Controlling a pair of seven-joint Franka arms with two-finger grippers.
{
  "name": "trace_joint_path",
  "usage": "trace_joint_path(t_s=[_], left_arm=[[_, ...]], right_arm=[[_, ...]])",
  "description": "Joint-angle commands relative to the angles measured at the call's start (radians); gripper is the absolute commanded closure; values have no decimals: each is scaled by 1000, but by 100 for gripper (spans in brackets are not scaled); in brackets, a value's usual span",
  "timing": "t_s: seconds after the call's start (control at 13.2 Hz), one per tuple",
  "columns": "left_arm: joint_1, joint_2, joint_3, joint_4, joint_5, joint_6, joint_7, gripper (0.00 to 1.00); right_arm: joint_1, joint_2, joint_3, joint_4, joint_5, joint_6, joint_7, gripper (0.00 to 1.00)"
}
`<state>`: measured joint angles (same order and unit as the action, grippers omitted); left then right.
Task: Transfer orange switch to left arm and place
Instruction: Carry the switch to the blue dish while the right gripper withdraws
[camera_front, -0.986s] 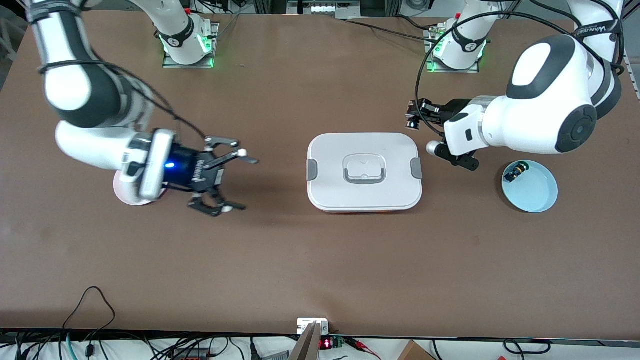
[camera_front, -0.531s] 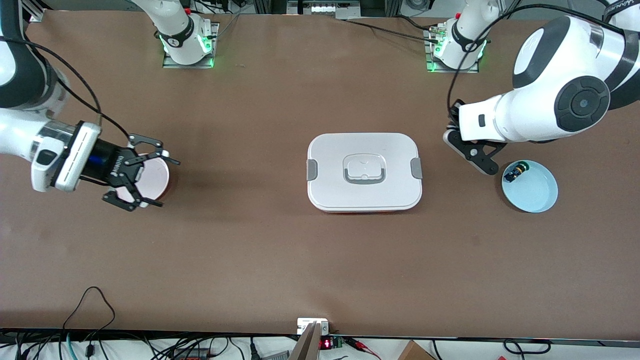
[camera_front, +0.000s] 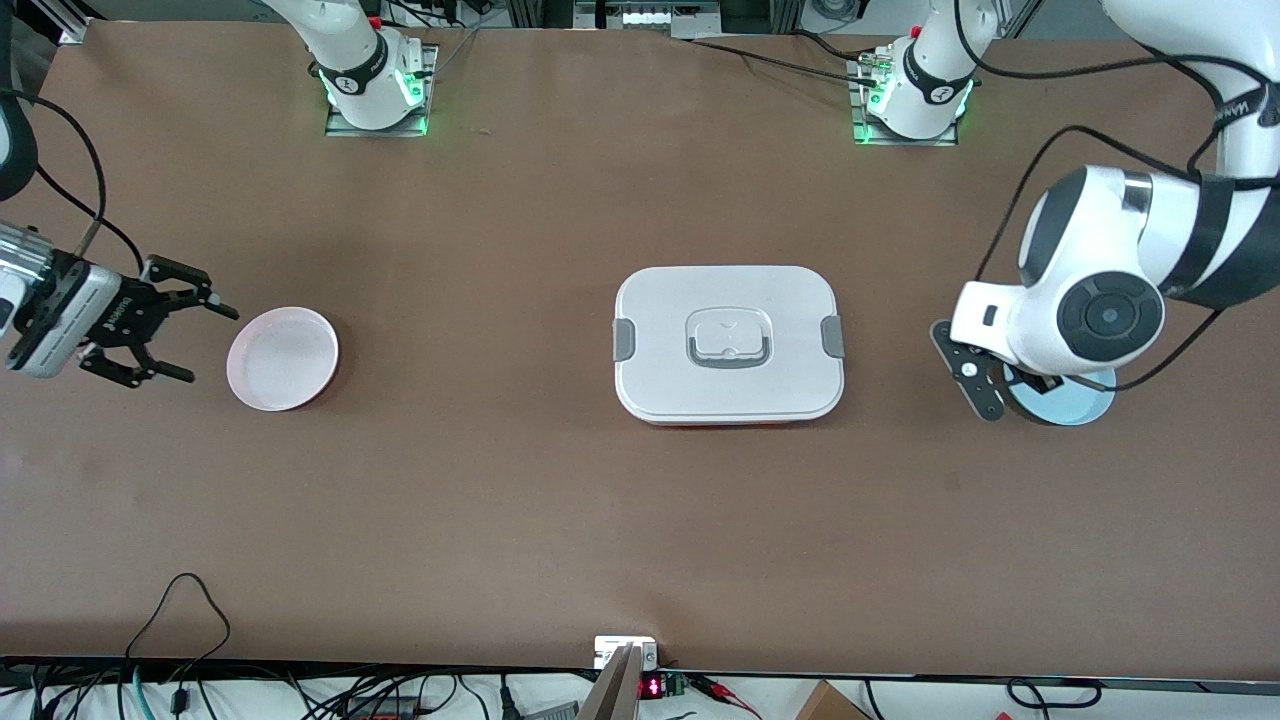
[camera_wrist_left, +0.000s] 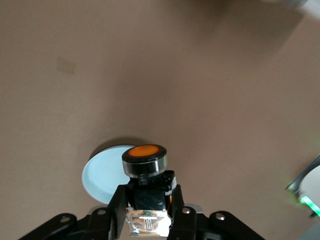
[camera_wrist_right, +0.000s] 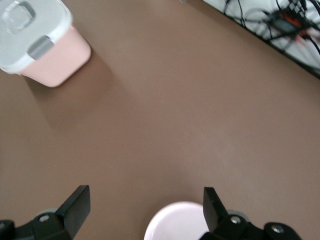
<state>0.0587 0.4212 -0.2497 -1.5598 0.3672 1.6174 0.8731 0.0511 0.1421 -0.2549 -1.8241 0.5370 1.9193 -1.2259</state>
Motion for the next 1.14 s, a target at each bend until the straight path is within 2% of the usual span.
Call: trace_joint_path(t_s=[0.0, 0.15, 0.38, 0.53, 0.61, 0.76, 0.91, 1.06], left_arm=[[96, -21, -8, -132, 84, 119, 75, 89], [171, -15, -8, -178, 85, 221, 215, 89], [291, 30, -6, -262, 105, 428, 415, 89], [344, 50, -6, -310, 209, 553, 448, 88], [369, 60, -6, -336, 223, 605, 452, 87], [386, 82, -5, -368, 269, 676, 454, 86], [409, 109, -5, -371, 279, 705, 454, 86], [420, 123, -6, -379, 280, 710, 454, 86]], right_arm=[[27, -88, -3, -8, -197, -19, 168, 0], [68, -114, 3, 28, -317, -66, 340, 0], [111, -139, 29, 94, -405, -167, 610, 0], [112, -148, 75, 135, -437, -239, 806, 0], [110, -147, 95, 166, -449, -287, 920, 0], [99, -148, 149, 178, -474, -325, 980, 0], [35, -135, 216, 190, -502, -319, 979, 0], [19, -115, 232, 195, -509, -310, 988, 0]])
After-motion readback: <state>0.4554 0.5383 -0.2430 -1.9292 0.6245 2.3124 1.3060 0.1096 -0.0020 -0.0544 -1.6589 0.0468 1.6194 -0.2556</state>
